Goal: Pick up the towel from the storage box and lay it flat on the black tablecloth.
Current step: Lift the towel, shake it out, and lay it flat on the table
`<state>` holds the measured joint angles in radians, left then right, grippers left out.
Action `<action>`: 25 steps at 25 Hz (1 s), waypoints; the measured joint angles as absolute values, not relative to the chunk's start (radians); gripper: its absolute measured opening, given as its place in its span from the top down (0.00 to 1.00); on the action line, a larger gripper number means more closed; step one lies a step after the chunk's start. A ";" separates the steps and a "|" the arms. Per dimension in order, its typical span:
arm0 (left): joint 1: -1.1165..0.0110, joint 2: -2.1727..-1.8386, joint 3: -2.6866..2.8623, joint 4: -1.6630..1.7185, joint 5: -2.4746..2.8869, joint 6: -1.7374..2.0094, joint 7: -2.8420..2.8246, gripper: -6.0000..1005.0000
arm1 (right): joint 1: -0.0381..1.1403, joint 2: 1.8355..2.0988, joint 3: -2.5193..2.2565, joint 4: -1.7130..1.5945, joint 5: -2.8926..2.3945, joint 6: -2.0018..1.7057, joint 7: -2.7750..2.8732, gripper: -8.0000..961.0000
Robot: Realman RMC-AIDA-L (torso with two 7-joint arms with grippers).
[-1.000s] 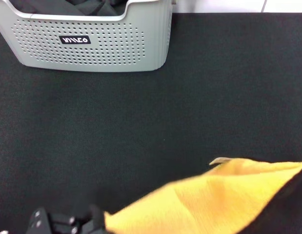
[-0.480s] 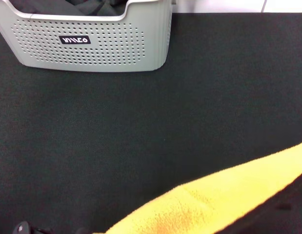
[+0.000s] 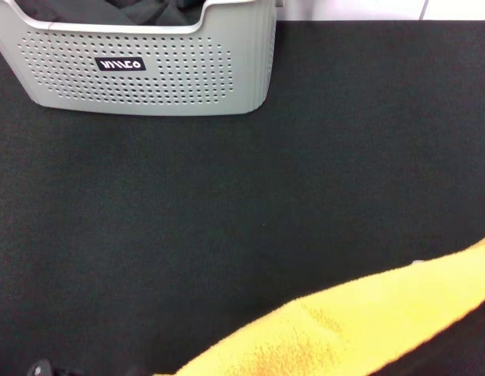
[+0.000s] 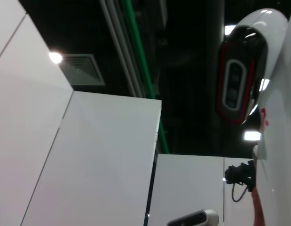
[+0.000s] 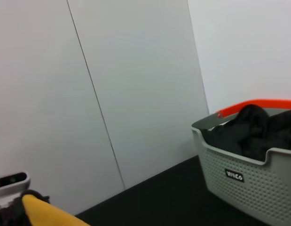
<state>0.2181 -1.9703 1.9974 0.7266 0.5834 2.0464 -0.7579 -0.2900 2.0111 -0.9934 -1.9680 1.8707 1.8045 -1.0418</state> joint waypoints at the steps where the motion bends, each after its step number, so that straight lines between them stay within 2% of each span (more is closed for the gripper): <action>1: 0.215 -1.971 1.998 0.717 0.582 2.046 -0.760 0.99 | -0.289 2.009 -1.005 -1.955 1.867 1.805 -1.041 0.98; 5: 0.215 -1.982 1.999 0.643 0.504 2.046 -0.765 0.99 | -0.263 1.990 -1.057 -1.870 1.853 1.805 -1.041 0.98; 9: 0.193 -2.021 1.978 0.498 0.347 2.041 -0.800 0.99 | -0.211 1.985 -1.071 -1.750 1.827 1.804 -1.054 0.98; 11: 0.137 -2.045 1.958 0.387 0.290 2.039 -0.824 0.99 | -0.156 1.987 -1.072 -1.659 1.796 1.803 -1.063 0.98; 15: -0.064 -2.091 1.905 0.116 0.256 2.035 -0.850 0.99 | -0.002 1.985 -1.062 -1.388 1.731 1.795 -1.118 0.98; 19: -0.208 -2.103 1.892 -0.001 0.249 2.012 -0.847 0.99 | 0.152 1.969 -1.062 -1.113 1.687 1.786 -1.238 0.98; 25: -0.244 -2.108 1.879 0.052 0.198 1.892 -0.856 0.99 | 0.324 1.943 -1.037 -0.829 1.629 1.744 -1.387 0.98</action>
<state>-0.2436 -2.1076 1.8787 0.0525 0.1976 1.8925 -0.8563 0.3239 1.9433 -1.0366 -0.8291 1.6288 1.7441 -1.3868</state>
